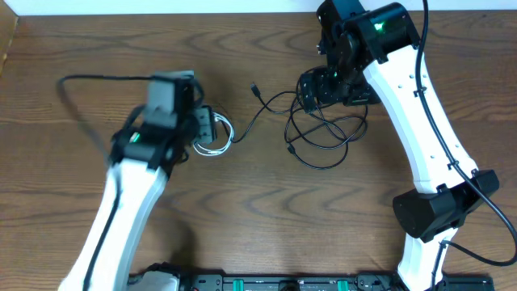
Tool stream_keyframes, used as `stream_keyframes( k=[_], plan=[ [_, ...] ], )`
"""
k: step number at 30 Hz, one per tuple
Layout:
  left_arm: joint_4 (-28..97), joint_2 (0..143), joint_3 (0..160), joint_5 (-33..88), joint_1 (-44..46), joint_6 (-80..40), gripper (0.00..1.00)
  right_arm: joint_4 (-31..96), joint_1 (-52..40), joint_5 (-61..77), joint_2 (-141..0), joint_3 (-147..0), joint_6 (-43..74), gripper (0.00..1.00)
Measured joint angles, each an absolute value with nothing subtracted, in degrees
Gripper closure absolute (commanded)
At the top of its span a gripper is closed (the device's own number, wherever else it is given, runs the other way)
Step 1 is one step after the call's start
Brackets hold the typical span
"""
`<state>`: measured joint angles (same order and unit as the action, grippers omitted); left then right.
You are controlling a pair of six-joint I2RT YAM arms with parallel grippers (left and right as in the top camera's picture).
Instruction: Untangle cables
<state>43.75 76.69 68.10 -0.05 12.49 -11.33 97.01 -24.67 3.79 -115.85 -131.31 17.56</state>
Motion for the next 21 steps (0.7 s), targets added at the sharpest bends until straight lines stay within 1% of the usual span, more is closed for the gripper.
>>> stream_keyframes(
  k=[3, 9, 12, 16, 21],
  plan=[
    [43.68, 83.77, 68.1, -3.51, 12.53, -13.47, 0.34, 97.01, -24.67, 3.79, -115.85, -131.28, 17.56, 0.01],
    [41.04, 94.87, 68.1, -9.15, 11.42, -18.2, 0.34, 97.01, -24.67, 3.79, -115.85, -131.28, 17.56, 0.01],
    [39.51, 98.24, 68.1, -10.07, 10.02, -19.16, 0.34, 97.01, -24.67, 3.79, -115.85, -131.28, 17.56, 0.01],
    [37.32, 101.75, 68.1, -10.74, 8.64, -19.73, 0.38, 97.01, -24.67, 3.79, -115.85, -131.28, 17.56, 0.01],
    [35.11, 105.19, 68.1, -10.52, 8.4, -19.86, 0.38, 97.01, -24.67, 3.79, -115.85, -131.28, 17.56, 0.01]
  ],
)
